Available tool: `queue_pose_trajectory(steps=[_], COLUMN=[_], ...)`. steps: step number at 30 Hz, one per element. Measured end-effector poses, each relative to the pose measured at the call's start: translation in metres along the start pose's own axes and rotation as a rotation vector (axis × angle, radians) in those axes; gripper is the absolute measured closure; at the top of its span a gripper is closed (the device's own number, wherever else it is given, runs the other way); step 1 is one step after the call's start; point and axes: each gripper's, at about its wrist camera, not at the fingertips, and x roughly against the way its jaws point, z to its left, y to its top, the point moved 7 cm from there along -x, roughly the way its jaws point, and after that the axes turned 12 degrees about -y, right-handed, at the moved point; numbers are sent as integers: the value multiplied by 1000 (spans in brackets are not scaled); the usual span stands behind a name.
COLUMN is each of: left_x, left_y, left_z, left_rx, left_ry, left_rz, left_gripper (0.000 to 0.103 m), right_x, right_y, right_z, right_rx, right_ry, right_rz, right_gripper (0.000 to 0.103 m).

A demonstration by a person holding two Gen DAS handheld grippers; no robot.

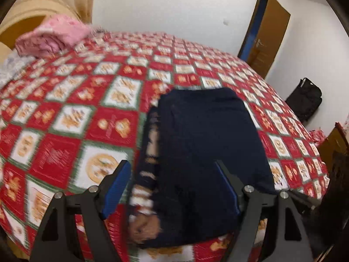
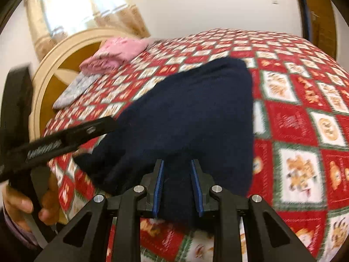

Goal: Fold small clothes
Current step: 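Grasp the bundle's other side with the left tool while the right tool presses it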

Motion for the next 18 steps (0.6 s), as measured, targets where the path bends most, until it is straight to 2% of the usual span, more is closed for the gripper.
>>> queue_pose_trajectory(steps=[3,7,10,12,16,17,18], left_x=[-8,-6,-6,-7,-4,-1,1], left_y=[-13,-23,-27,-26,-23,-21,-21], left_z=[-2,-4,1,6,13,12,10], left_rx=[35,-1,26,41,94,97,99], left_ry=[-52,-52,-76,-68,-104,-120,-130], left_rz=[45,23,11,8,17,13,8], left_gripper=[23,26,45,63,81,88,89], right_x=[-1,-5,-3,-2,10,16,22], right_y=[-13,-14,-14,-15,-12,-11,-9], right_z=[0,-13,-14,-13,-12,-13,-15], right_rx=[7,-101,-120,-112,-112,-114,-114], right_ry=[10,79,94,87,75,67,54], right_rz=[19,31,29,18,-16,-33,-52], right_gripper=[76,76,76,76,76,76,76])
